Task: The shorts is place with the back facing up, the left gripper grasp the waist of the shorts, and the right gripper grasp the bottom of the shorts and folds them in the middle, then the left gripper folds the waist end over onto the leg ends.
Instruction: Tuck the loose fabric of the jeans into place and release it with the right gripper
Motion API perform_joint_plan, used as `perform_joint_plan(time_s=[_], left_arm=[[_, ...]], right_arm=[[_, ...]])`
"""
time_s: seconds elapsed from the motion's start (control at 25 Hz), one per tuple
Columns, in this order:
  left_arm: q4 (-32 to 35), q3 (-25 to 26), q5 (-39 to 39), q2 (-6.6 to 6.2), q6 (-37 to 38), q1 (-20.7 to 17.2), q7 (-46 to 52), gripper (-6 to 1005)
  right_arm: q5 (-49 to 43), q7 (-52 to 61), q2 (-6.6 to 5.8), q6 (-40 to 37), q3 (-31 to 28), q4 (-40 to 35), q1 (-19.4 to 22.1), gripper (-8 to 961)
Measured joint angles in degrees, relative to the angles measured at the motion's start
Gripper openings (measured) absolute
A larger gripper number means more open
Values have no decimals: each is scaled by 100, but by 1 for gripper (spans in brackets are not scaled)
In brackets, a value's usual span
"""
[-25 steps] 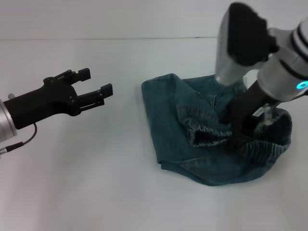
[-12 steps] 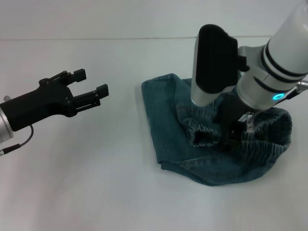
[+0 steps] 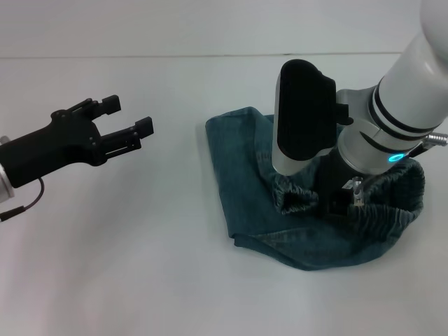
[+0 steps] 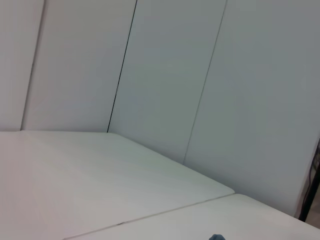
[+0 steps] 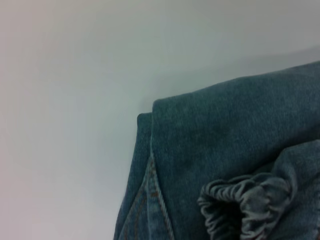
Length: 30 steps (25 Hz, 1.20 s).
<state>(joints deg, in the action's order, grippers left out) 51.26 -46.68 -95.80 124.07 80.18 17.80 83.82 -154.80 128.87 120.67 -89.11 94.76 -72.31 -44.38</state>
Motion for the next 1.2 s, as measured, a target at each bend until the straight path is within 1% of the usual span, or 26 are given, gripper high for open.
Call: perform_joint_plan(time_s=[0.2, 0.36, 0.44, 0.56, 0.68, 0.92, 1.08, 1.2], left_arm=[[-21, 1, -4, -5, 3, 1, -115, 865], [-28, 1, -30, -6, -10, -15, -136, 864], [-28, 1, -34, -6, -12, -20, -137, 863], [-28, 1, -39, -6, -10, -23, -138, 863], [-28, 1, -44, -6, -6, -10, -138, 862], [-17, 1, -18, -6, -28, 36, -139, 861], [-12, 1, -7, -11, -41, 125, -128, 860], [-17, 1, -35, -14, -46, 190, -118, 860]], right_arm=[[14, 43, -6, 47, -100, -53, 59, 360], [43, 50, -22, 63, -412, -84, 81, 266], [86, 34, -37, 55, -633, -119, 112, 96], [221, -30, -59, 3, -1225, -192, 171, 96], [467, -173, -87, -194, -1982, -281, 258, 96], [837, -276, -95, -357, -3350, -307, 530, 95], [1169, -158, -97, -454, -4147, -208, 736, 95], [1250, -28, -99, -418, -4569, 4, 854, 95]])
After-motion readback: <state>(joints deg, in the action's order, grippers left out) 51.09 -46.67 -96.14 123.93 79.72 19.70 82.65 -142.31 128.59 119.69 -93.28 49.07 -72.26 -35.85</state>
